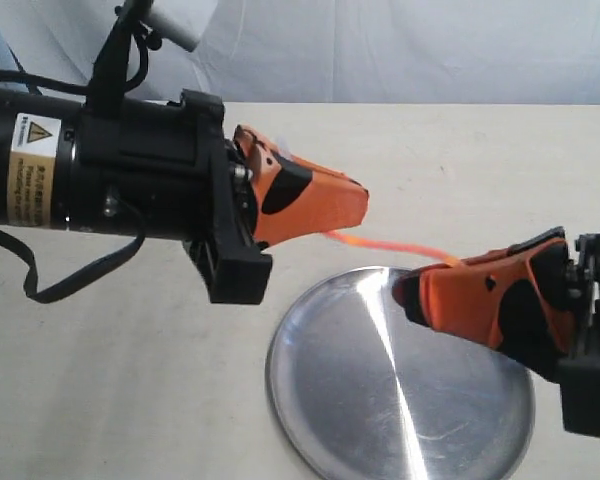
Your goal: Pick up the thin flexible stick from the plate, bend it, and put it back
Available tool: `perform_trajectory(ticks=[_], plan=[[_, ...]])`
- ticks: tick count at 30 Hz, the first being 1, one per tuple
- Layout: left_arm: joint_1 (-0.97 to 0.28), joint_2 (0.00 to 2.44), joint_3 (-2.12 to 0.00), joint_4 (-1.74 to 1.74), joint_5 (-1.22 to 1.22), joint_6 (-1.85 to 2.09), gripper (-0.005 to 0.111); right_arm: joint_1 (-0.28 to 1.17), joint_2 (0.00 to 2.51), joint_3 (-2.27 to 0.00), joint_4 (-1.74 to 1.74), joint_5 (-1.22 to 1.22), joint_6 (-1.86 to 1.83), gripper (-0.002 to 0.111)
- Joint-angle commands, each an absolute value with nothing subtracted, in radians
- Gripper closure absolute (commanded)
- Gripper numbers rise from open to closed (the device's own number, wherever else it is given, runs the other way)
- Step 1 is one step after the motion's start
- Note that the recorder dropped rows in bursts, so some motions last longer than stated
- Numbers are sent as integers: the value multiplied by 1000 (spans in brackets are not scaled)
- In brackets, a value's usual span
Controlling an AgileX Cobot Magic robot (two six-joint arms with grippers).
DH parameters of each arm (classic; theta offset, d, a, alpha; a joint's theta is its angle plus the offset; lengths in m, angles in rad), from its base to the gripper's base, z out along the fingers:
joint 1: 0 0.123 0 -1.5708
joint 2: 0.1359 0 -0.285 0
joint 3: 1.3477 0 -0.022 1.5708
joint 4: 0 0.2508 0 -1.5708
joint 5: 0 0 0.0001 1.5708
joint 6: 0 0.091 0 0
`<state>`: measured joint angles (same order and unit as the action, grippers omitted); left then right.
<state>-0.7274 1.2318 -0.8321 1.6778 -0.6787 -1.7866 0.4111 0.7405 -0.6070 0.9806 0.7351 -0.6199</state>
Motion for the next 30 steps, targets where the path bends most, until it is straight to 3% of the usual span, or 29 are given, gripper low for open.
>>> perform_trajectory(ticks=[1,6,9,12,15,20,26,30], plan=[[-730,1232,-828,1422,-855,-1687,107,408,768,-613,740,757,-379,109],[-730,1236,-871,1238,-673,-1441,107,408,842,-613,1199,952,-769,109],[-730,1278,-854,1518,-621,-1545,107,408,812,-613,1521,938,-1021,109],[-738,1295,-807,1669,-649,-1643,107,408,766,-615,1500,814,-1019,109],[-795,1280,-759,1704,-655,-1691,107,408,723,-615,1235,630,-768,109],[-823,1226,-815,1468,-650,-1559,107,408,750,-613,799,758,-382,109],[-823,1224,-879,1235,-643,-1297,107,408,817,-613,874,858,-430,109],[-823,1229,-879,1188,-616,-1198,107,408,843,-613,1131,860,-648,109]])
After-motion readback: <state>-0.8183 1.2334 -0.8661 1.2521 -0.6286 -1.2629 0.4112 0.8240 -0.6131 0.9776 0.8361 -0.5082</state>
